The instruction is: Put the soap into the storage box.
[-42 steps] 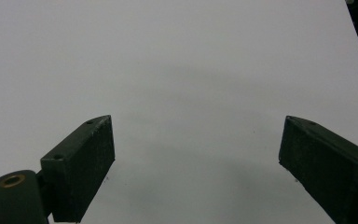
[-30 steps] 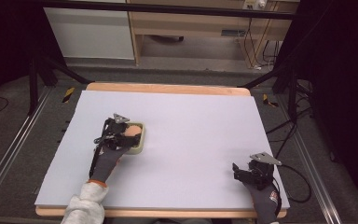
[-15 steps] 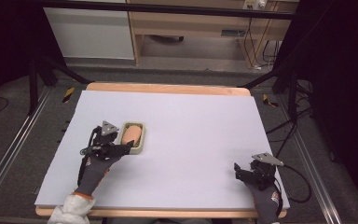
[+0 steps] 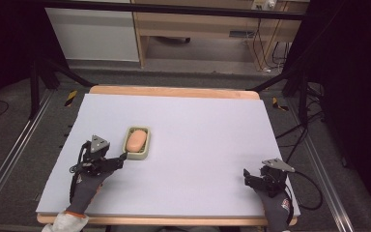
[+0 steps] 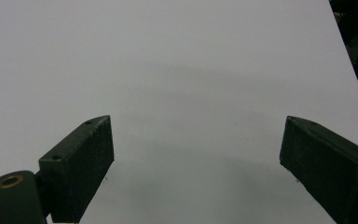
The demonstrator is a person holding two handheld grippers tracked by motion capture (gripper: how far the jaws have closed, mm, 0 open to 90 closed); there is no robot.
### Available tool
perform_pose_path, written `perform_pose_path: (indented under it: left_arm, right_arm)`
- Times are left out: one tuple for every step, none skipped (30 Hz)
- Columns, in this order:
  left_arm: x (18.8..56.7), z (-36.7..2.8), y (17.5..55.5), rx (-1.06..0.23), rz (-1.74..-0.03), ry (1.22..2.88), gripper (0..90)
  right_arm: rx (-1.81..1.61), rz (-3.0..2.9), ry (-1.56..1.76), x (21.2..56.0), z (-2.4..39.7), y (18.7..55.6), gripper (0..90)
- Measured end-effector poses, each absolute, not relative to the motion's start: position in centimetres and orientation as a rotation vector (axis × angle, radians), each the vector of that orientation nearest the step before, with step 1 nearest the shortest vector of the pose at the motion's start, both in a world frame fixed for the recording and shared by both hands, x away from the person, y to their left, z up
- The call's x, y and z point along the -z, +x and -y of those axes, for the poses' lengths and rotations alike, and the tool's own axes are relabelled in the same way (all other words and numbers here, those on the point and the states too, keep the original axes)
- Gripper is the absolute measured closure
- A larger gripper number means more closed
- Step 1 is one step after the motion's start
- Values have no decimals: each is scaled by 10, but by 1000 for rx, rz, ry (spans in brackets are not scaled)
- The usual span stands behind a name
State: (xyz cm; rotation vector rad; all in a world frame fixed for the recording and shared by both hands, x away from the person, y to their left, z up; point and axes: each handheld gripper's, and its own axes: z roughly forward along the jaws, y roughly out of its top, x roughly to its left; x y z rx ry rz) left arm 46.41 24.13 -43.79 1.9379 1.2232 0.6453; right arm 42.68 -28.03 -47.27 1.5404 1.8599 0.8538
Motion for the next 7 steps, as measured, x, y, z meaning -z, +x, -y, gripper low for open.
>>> perform_pose_path:
  left_arm:
    - [442,-244,462,-654,-1226,1938,243]
    - [442,-244,462,-654,-1226,1938,243]
    - [445,-245,460,-659,-1225,1935,243]
    - [447,-247,459,-663,-1227,1933,243]
    - [448,-248,458,-671,-1228,1925,243]
    - [449,-249,457,-682,-1227,1923,243]
    - [450,-251,456,-685,-1229,1916,242]
  right_arm:
    - [-858,-1854,1554,473,280,427,99]
    - [-858,-1854,1554,473,280,427,99]
    - [-857,-1856,1552,473,281,427,99]
    - [-857,-1854,1554,473,281,427,99]
    - [-857,-1854,1552,473,281,427,99]
    - [-857,-1855,1554,473,281,427,99]
    - [-852,-1857,1550,473,281,427,99]
